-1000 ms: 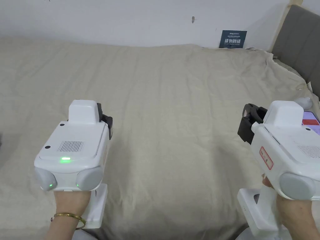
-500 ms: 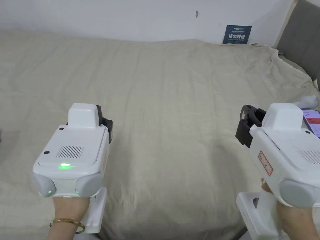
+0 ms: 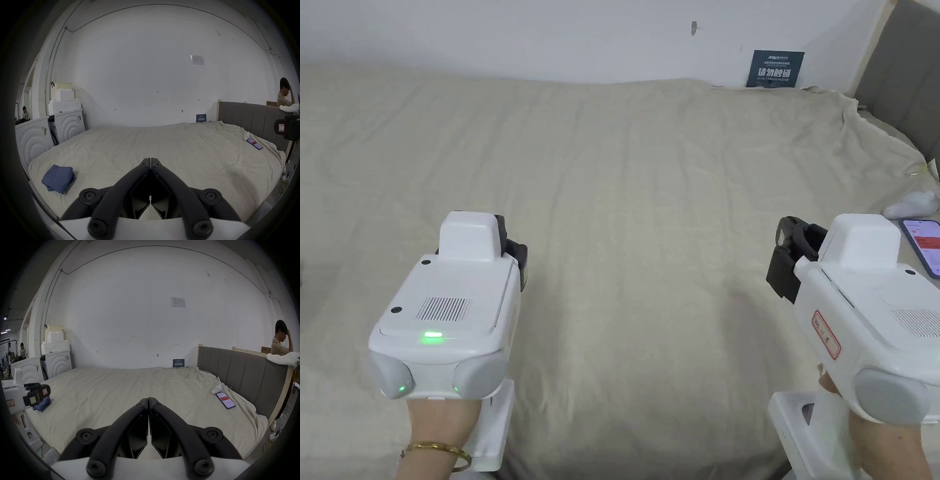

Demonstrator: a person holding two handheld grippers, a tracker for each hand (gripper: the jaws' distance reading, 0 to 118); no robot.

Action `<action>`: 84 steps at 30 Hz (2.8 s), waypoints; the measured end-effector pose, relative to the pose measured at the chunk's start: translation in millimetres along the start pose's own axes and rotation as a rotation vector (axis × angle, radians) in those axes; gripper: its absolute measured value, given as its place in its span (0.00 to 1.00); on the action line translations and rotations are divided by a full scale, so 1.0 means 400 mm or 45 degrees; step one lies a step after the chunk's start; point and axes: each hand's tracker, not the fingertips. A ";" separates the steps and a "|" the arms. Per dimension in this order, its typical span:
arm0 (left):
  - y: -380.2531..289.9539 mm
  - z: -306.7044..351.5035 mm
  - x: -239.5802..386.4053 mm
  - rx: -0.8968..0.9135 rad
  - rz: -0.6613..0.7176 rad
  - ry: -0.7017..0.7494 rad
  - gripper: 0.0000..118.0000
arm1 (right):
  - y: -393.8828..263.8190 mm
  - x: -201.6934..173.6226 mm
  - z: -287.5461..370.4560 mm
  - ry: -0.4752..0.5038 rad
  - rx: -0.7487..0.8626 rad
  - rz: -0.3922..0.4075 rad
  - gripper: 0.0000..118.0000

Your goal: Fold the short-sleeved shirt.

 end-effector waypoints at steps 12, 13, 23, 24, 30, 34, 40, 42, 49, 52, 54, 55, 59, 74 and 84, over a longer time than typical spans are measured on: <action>0.003 0.003 0.003 0.001 0.006 -0.002 0.00 | -0.002 0.004 -0.001 -0.001 0.001 -0.009 0.00; 0.003 0.003 0.004 0.002 0.005 -0.003 0.00 | -0.001 0.003 0.000 -0.002 0.001 -0.011 0.00; 0.005 0.006 0.007 0.002 0.002 -0.006 0.00 | 0.001 0.016 -0.002 -0.004 0.007 -0.024 0.00; 0.006 0.006 0.007 0.001 0.001 -0.006 0.00 | 0.001 0.017 -0.001 -0.006 0.009 -0.025 0.00; 0.007 0.008 0.010 0.004 -0.008 -0.006 0.00 | -0.001 0.018 -0.001 -0.006 0.007 -0.017 0.00; 0.008 0.008 0.012 0.007 -0.002 -0.010 0.00 | 0.001 0.012 0.003 -0.002 0.004 -0.013 0.00; 0.009 0.008 0.013 0.008 -0.007 -0.009 0.00 | 0.002 0.016 0.003 -0.003 0.007 -0.013 0.00; 0.010 0.009 0.013 0.010 -0.004 -0.009 0.00 | 0.004 0.013 0.005 0.000 0.006 -0.014 0.00; 0.014 0.009 0.012 0.012 -0.003 -0.008 0.00 | 0.003 0.016 0.003 0.003 0.007 -0.015 0.00; 0.014 0.009 0.012 0.015 -0.004 -0.009 0.00 | 0.006 0.013 0.004 0.004 0.010 -0.008 0.00; 0.016 0.009 0.013 0.017 -0.004 -0.007 0.00 | 0.009 0.009 0.006 0.004 0.012 -0.007 0.00; 0.016 0.009 0.013 0.017 -0.002 -0.009 0.00 | 0.009 0.009 0.006 0.005 0.012 -0.009 0.00; 0.017 0.008 0.014 0.015 -0.002 -0.013 0.00 | 0.012 0.004 0.007 0.008 0.012 -0.007 0.00; 0.015 0.011 0.020 0.019 -0.008 -0.017 0.00 | 0.011 -0.001 0.003 0.019 0.019 -0.005 0.00; 0.014 0.013 0.022 0.023 -0.005 -0.018 0.00 | 0.013 -0.006 0.009 0.019 0.018 -0.010 0.00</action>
